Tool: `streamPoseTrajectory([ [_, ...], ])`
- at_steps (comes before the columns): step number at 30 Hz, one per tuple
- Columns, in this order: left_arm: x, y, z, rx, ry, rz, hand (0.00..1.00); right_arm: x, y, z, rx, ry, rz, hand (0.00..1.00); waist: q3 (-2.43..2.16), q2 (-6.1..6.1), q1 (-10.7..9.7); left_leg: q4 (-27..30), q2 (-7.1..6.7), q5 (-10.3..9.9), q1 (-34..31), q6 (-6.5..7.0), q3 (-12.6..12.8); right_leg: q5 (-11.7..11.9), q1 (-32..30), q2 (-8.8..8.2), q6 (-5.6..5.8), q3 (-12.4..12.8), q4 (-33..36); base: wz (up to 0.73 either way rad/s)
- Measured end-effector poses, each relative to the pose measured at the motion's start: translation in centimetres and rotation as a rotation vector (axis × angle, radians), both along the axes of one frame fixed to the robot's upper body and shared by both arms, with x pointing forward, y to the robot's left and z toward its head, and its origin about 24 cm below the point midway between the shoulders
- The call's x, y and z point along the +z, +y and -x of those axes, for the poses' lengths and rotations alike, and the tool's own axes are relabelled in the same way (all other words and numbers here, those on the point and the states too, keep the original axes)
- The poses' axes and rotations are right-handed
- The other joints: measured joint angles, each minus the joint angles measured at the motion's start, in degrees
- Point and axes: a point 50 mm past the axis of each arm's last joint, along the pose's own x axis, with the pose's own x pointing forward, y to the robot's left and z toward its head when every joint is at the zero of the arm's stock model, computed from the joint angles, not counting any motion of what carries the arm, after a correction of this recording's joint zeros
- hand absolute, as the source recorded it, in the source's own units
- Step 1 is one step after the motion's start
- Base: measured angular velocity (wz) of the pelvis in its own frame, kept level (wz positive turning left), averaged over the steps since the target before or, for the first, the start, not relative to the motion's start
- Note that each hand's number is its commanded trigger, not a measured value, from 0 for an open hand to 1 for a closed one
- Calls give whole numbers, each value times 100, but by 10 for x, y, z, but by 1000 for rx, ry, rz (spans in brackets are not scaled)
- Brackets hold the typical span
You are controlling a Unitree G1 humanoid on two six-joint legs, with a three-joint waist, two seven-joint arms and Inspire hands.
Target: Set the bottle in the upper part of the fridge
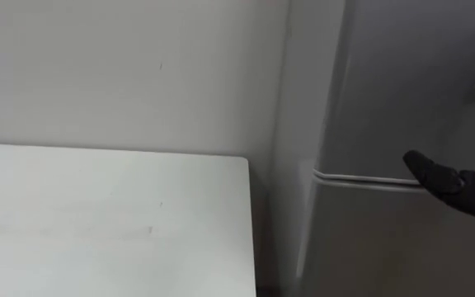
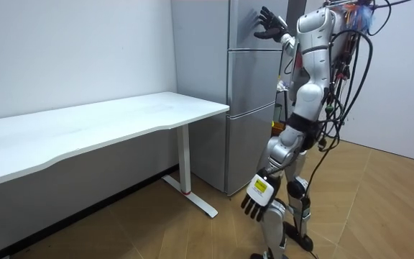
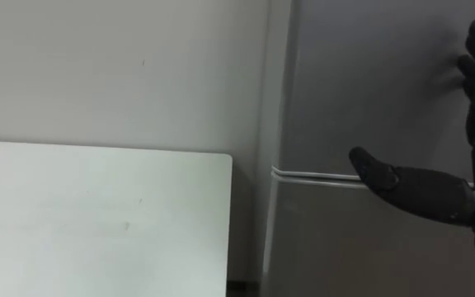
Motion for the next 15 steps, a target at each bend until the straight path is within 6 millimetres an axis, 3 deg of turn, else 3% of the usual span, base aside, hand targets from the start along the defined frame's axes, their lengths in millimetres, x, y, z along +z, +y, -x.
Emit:
streamPoseTrajectory([
  [5, 0, 0, 1, 3, 7, -3, 0, -3, 2, -2, -25, 2, 7, 0, -22, 8, 16, 18, 0, 1, 4, 0, -34, 7, 28, 3, -3, -39, 0, 2],
  [9, 0, 1, -2, 6, 11, -4, 0, -9, 0, -5, -82, 10, 46, 0, -8, 30, 68, 57, 4, 2, -6, 0, -72, 18, 35, 3, -9, -80, 0, 3],
  [15, 0, 2, -3, -13, 25, -11, 0, -15, -1, -9, -171, 14, 87, 0, -9, -29, 137, 110, 5, 24, -113, 9, -163, 36, 22, 3, -24, -164, 11, 7],
])
